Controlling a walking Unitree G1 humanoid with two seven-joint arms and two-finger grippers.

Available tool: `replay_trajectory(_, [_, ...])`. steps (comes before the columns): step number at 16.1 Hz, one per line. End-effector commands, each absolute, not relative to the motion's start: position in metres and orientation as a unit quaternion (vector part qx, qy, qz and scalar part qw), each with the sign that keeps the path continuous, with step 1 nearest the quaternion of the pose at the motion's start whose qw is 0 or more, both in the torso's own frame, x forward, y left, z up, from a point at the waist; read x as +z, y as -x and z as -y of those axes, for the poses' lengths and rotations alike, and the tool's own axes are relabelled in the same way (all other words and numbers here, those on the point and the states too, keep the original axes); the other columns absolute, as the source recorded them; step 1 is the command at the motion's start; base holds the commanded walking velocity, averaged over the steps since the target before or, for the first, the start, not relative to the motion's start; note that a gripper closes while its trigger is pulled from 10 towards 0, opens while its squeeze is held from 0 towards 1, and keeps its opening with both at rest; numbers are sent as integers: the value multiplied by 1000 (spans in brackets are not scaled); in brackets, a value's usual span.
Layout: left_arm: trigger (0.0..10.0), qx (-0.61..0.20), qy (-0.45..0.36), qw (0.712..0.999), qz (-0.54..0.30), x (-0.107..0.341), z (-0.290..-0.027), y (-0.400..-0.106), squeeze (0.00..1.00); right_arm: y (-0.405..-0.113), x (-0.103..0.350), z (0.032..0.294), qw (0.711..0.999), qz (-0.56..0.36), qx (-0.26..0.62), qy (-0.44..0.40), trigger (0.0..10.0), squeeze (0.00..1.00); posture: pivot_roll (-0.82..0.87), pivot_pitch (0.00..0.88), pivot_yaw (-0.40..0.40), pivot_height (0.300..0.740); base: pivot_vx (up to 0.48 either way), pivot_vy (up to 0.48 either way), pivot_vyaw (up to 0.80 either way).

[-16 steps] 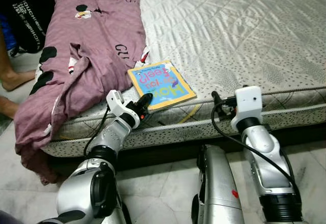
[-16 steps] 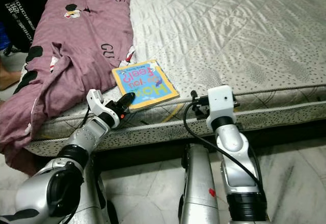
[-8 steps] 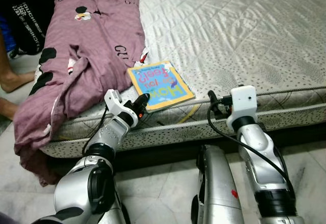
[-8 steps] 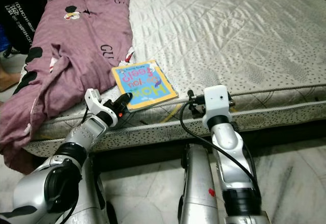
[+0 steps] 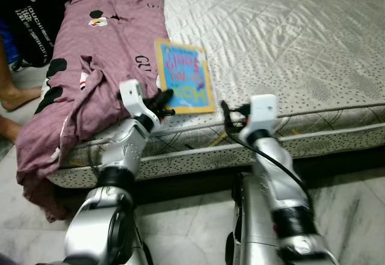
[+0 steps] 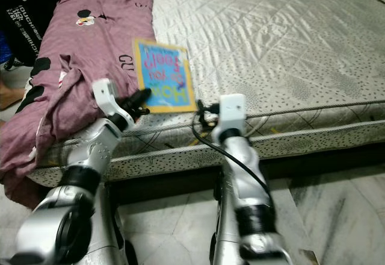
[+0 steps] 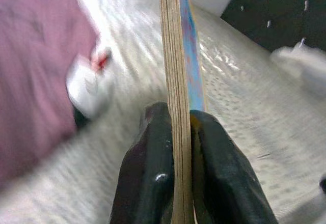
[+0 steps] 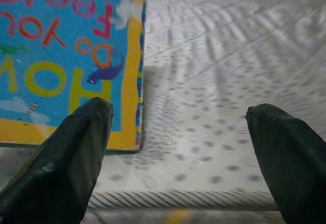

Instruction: Clean up the room

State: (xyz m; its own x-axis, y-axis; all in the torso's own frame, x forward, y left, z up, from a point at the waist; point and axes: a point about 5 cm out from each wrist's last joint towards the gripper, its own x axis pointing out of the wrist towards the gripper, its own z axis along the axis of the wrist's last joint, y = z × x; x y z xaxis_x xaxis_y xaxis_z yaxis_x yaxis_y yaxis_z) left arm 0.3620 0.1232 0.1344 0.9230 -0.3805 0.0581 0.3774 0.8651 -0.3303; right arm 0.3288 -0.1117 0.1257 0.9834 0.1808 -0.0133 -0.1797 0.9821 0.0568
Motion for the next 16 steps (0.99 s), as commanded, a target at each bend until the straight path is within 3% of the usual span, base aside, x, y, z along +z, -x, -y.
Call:
replay_trajectory(1, [0,-174,110,978,44,152,-139,-359,0,-334,130,107,995,1,94,-43,10000,0,46,0,5,446,0,0,0])
replay_trajectory(5, [0,-122,76,988,53,146,-158,-330,0,-343,135,94,993,14,101,-65,10000,0,85,0,13,450,0,0,0])
replay_trajectory(8, [0,-79,46,995,30,123,-166,-302,0,-346,135,89,992,25,103,-72,10000,0,90,0,16,484,0,0,0])
replay_trajectory(16, [0,-96,32,994,28,130,-153,-307,0,-355,139,93,993,46,84,-70,10000,0,81,0,23,577,0,0,0])
